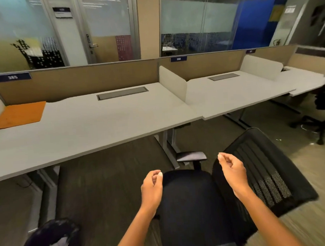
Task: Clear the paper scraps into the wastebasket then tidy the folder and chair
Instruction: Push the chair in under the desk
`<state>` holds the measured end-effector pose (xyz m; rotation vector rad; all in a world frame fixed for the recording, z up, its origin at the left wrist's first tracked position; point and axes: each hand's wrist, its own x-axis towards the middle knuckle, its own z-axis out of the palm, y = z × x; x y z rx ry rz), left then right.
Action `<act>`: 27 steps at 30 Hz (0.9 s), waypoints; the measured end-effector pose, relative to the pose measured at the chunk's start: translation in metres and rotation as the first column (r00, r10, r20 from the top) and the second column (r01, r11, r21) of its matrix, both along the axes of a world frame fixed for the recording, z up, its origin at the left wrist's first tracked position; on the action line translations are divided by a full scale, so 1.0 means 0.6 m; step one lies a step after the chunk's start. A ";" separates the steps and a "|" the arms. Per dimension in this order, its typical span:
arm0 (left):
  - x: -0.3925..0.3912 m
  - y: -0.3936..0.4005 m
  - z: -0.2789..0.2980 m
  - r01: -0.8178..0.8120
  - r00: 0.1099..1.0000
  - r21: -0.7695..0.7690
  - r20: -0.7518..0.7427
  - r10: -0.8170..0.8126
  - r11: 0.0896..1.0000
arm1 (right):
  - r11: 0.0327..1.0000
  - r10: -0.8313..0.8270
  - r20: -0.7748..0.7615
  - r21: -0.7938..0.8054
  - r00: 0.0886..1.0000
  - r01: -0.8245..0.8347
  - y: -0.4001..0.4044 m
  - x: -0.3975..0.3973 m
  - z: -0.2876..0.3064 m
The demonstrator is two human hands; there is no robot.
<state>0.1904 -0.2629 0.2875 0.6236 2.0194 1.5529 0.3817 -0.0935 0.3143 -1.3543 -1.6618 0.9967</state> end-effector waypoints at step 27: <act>0.449 0.246 -0.053 0.315 0.949 -0.088 0.009 -0.316 0.945 | 0.998 -0.042 0.122 0.041 0.992 0.037 0.257 0.385 -0.010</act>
